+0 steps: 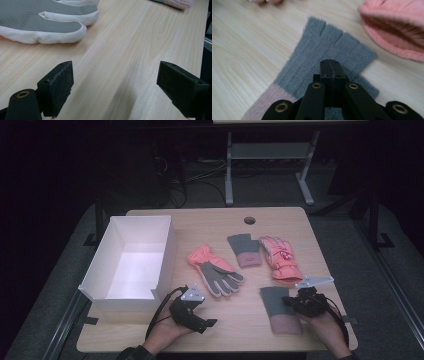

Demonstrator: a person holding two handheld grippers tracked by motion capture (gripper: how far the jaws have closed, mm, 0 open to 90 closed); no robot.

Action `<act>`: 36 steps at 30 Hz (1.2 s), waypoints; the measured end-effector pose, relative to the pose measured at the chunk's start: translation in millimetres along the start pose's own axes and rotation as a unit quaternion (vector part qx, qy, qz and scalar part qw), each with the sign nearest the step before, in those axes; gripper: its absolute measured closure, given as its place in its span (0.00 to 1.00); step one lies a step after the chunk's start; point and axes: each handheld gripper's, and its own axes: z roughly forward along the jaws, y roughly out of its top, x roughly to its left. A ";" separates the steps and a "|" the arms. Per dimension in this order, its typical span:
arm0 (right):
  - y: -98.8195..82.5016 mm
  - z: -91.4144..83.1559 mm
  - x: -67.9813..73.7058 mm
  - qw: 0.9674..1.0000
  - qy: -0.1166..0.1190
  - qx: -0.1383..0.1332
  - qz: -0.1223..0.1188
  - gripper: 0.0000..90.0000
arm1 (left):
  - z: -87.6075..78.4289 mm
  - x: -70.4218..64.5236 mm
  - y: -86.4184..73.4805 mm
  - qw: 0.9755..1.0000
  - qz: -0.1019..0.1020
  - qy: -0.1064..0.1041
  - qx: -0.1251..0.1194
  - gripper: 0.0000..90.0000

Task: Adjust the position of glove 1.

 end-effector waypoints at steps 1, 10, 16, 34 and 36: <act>0.0 0.0 0.0 1.000 0.000 0.000 0.000 1.00 | 0.0 0.0 0.0 1.000 0.000 0.000 0.000 0.15; 10.9 22.9 11.0 0.998 0.036 0.020 -0.037 1.00 | 0.3 0.3 0.0 1.000 0.003 0.000 0.002 0.15; 20.4 33.9 26.8 0.997 0.045 0.020 -0.057 1.00 | 0.0 0.7 -0.3 1.000 0.002 0.001 0.002 0.15; 37.1 56.3 67.6 0.987 0.097 0.018 -0.124 1.00 | -1.1 0.8 -0.4 1.000 0.003 0.000 0.006 0.15; 39.4 51.8 65.5 0.988 0.101 0.016 -0.117 1.00 | -0.8 0.7 -0.7 1.000 0.000 0.001 0.001 0.15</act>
